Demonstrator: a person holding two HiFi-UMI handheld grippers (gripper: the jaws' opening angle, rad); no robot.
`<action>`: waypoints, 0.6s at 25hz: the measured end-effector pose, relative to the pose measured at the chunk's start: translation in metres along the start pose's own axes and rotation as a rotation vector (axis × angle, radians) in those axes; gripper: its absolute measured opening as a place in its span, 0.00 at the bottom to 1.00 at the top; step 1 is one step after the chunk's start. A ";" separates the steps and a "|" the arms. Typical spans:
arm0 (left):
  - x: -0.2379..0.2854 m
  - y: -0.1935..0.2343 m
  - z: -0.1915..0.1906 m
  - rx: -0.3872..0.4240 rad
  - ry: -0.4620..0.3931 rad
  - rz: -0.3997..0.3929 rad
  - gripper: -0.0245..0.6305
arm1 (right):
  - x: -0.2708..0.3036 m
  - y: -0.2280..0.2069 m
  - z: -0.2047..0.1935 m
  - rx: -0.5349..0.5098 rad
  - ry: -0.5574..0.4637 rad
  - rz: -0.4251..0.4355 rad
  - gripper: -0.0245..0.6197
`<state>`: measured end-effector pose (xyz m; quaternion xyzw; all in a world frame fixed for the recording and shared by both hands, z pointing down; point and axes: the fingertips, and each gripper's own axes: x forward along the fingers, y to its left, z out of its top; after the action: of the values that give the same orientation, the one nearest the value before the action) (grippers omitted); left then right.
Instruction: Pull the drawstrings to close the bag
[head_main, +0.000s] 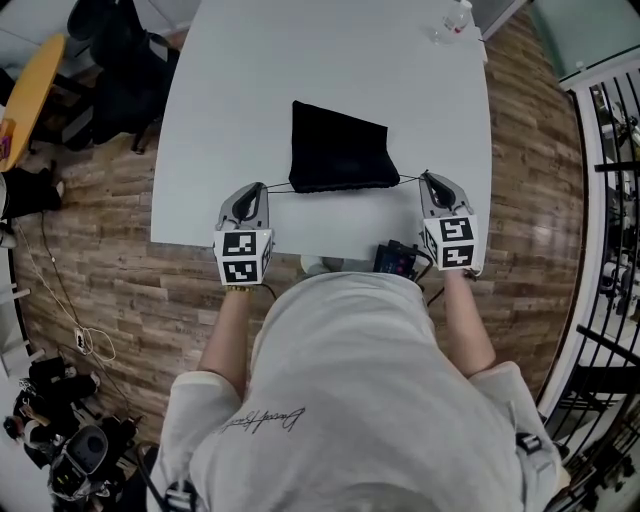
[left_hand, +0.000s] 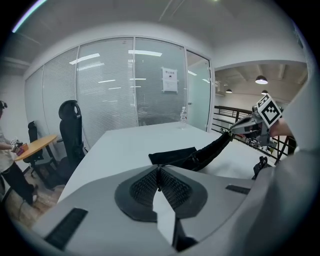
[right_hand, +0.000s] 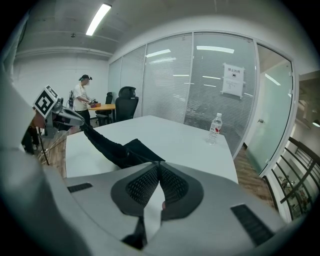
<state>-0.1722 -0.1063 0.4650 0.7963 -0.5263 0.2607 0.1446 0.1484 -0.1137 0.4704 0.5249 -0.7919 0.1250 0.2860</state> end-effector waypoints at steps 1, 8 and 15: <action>0.000 0.001 0.000 -0.002 0.001 0.005 0.06 | 0.000 -0.001 0.000 0.002 0.004 -0.006 0.08; -0.005 0.015 0.001 0.013 0.001 0.060 0.06 | -0.002 -0.018 -0.004 0.048 0.015 -0.056 0.08; -0.007 0.033 -0.001 -0.032 -0.003 0.113 0.06 | -0.002 -0.030 -0.008 0.112 0.029 -0.108 0.08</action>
<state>-0.2049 -0.1137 0.4600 0.7634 -0.5747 0.2587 0.1419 0.1786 -0.1202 0.4729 0.5800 -0.7501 0.1609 0.2739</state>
